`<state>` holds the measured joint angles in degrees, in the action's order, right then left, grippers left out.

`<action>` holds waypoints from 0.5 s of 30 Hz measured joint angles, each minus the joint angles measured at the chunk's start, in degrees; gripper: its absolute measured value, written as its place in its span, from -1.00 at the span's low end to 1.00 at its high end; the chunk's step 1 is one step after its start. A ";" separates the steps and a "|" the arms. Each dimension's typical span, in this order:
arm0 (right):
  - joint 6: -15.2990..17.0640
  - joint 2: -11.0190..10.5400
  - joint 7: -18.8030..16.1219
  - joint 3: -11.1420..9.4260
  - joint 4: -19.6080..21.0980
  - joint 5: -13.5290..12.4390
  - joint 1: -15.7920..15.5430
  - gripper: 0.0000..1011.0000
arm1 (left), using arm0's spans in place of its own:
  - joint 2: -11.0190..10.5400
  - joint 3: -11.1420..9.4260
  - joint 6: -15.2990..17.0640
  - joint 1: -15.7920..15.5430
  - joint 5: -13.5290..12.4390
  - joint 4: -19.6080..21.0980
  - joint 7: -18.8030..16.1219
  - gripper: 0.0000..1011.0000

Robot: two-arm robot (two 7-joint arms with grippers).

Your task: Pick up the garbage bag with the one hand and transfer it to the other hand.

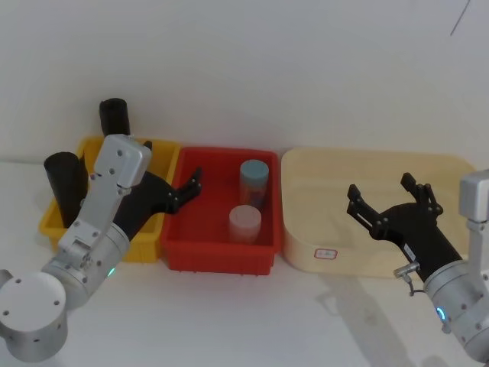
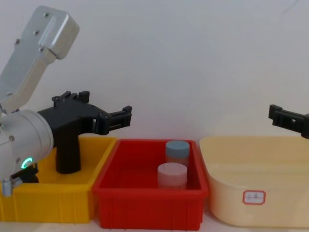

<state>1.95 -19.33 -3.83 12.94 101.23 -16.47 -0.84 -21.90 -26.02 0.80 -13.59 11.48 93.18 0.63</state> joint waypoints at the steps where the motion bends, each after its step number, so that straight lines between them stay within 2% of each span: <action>1: 0.00 0.00 0.00 0.00 0.00 0.00 0.00 0.98 | 0.00 0.00 0.00 0.00 0.00 0.00 0.00 0.98; 15: 0.00 0.00 0.00 0.00 0.00 0.00 0.00 0.98 | 0.00 0.00 0.00 0.00 0.00 0.00 0.00 0.98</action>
<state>1.95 -19.34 -3.83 12.94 101.23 -16.47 -0.84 -21.90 -26.03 0.80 -13.59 11.48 93.18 0.63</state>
